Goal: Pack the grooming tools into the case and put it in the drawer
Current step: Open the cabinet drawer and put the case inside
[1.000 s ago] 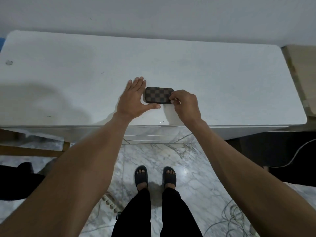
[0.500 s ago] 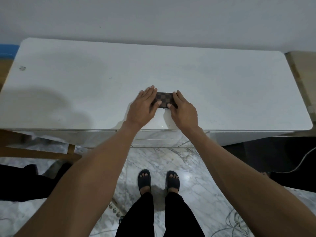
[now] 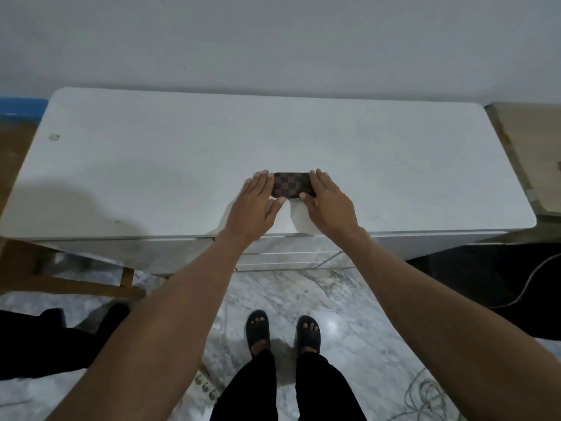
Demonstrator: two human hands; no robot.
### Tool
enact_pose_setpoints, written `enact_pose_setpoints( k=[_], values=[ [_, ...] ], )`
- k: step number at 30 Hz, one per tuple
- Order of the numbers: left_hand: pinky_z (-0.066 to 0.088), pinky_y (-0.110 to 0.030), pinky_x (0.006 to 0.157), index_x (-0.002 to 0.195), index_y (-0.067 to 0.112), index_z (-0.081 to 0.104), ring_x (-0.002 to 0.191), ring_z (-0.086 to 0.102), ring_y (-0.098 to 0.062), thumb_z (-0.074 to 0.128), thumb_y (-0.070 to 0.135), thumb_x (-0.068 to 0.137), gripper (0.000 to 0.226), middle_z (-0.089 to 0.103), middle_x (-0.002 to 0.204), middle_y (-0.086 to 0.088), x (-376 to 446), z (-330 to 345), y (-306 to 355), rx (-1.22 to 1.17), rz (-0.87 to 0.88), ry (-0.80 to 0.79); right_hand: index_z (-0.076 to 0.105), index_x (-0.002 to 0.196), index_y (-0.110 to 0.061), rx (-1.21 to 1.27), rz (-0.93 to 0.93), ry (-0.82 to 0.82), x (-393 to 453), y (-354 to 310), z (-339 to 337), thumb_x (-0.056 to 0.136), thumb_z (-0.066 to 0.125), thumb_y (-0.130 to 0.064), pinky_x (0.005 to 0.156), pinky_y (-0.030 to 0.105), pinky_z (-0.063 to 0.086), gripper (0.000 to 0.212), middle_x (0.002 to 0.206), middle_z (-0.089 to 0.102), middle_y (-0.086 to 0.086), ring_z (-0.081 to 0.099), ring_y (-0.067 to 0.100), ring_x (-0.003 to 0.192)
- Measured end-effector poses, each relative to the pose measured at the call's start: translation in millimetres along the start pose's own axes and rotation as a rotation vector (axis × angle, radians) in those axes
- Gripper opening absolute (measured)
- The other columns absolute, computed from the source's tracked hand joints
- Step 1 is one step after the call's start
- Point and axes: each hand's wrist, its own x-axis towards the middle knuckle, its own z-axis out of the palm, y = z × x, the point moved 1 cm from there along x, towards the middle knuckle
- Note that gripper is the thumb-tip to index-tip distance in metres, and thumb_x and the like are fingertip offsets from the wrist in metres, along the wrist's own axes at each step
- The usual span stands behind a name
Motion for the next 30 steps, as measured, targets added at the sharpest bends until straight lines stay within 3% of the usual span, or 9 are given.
enact_pose_setpoints(
  k=[7,16,23,30],
  values=[
    [0.044,-0.052,0.116,0.138,-0.005,0.059,0.137,0.054,-0.04,0.042,0.042,0.106,0.06,0.057,0.145,-0.026,-70.5,-1.9,4.8,0.073,0.002,0.115,0.027,0.153,-0.011,-0.022,-0.004,-0.067,-60.8,4.1,-3.3,0.104,0.04,-0.04,0.114,0.043,0.035,0.059,0.161,0.028,0.01,0.025,0.027,0.149],
    [0.044,-0.051,0.116,0.139,-0.006,0.058,0.139,0.053,-0.039,0.044,0.039,0.105,0.058,0.055,0.147,-0.026,-157.4,18.0,27.8,0.114,-0.055,0.148,0.031,0.152,-0.005,-0.068,-0.053,-0.058,-146.4,23.2,12.7,0.105,0.038,-0.038,0.117,0.036,0.028,0.058,0.158,0.032,0.014,0.028,0.028,0.148],
    [0.028,-0.05,0.126,0.151,-0.008,0.042,0.15,0.036,-0.041,0.038,0.052,0.102,0.077,0.041,0.158,-0.028,-154.3,27.0,14.9,0.142,-0.192,-0.01,0.019,0.154,-0.002,-0.1,-0.01,-0.174,-147.6,50.0,32.8,0.103,0.04,-0.044,0.123,0.042,0.019,0.07,0.161,0.023,0.019,0.02,0.032,0.15],
    [0.028,-0.05,0.125,0.147,-0.007,0.048,0.142,0.047,-0.041,0.039,0.046,0.101,0.071,0.052,0.15,-0.028,-136.6,23.5,-9.9,0.168,-0.172,-0.016,0.032,0.146,-0.001,-0.161,0.019,-0.123,-122.8,51.4,45.8,0.099,0.05,-0.039,0.113,0.049,0.034,0.063,0.147,0.043,0.019,0.038,0.035,0.137]
  ],
)
